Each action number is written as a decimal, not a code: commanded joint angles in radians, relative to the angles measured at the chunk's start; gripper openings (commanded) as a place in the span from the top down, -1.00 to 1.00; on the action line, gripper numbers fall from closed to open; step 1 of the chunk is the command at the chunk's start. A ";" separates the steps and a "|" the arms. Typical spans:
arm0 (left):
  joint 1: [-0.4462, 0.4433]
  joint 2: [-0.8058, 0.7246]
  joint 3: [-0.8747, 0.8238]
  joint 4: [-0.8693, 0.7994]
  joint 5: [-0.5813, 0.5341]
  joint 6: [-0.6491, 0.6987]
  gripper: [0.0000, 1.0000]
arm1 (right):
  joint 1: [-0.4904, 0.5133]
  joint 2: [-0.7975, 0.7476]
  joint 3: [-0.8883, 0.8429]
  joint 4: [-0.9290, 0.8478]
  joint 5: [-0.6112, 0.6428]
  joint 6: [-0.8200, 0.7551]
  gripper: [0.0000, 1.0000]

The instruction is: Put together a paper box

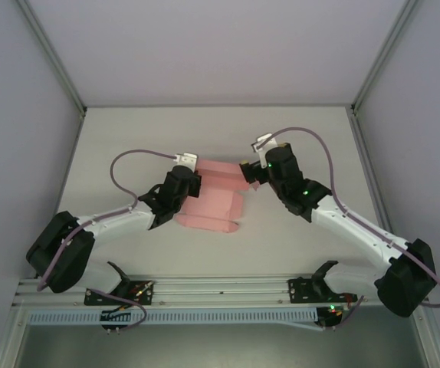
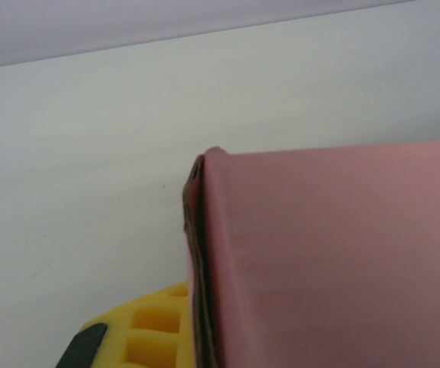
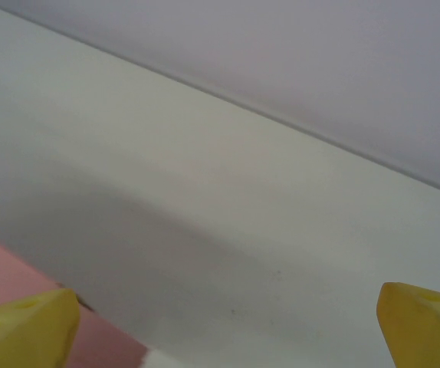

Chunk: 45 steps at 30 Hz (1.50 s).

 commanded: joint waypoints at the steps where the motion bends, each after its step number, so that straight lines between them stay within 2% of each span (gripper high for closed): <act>1: -0.005 -0.025 -0.012 0.018 -0.012 0.004 1.00 | -0.044 -0.004 0.005 -0.113 -0.037 0.059 -0.99; 7: -0.001 -0.014 0.011 0.005 0.007 -0.021 1.00 | -0.047 -0.012 -0.094 -0.088 -0.221 0.028 -0.99; 14: -0.002 -0.017 0.030 0.011 0.123 -0.037 1.00 | -0.048 0.042 -0.138 0.026 -0.378 -0.019 -0.98; 17: 0.000 -0.009 0.050 -0.007 0.141 -0.078 1.00 | -0.047 0.074 -0.131 0.074 -0.521 -0.048 -0.95; 21: 0.004 0.004 0.063 -0.016 0.140 -0.107 1.00 | -0.045 0.116 -0.102 0.032 -0.662 -0.102 -0.92; 23: 0.012 0.003 0.071 -0.035 0.140 -0.125 1.00 | -0.046 0.130 -0.093 -0.004 -0.637 -0.107 -0.91; 27: 0.022 0.007 0.076 -0.054 0.142 -0.112 1.00 | -0.046 0.100 -0.105 0.010 -0.492 -0.087 -0.90; 33: 0.036 0.009 0.073 -0.095 0.105 -0.120 1.00 | -0.046 -0.093 -0.168 0.080 -0.350 -0.062 -1.00; 38: 0.061 0.009 0.055 -0.086 0.111 -0.141 1.00 | -0.048 -0.240 -0.216 0.010 -0.222 -0.012 -1.00; 42: 0.072 0.007 0.072 -0.101 0.122 -0.153 1.00 | -0.048 -0.243 -0.218 -0.087 -0.201 0.087 -0.99; 45: 0.078 -0.003 0.079 -0.100 0.151 -0.147 1.00 | -0.048 -0.195 -0.228 -0.090 -0.183 0.158 -1.00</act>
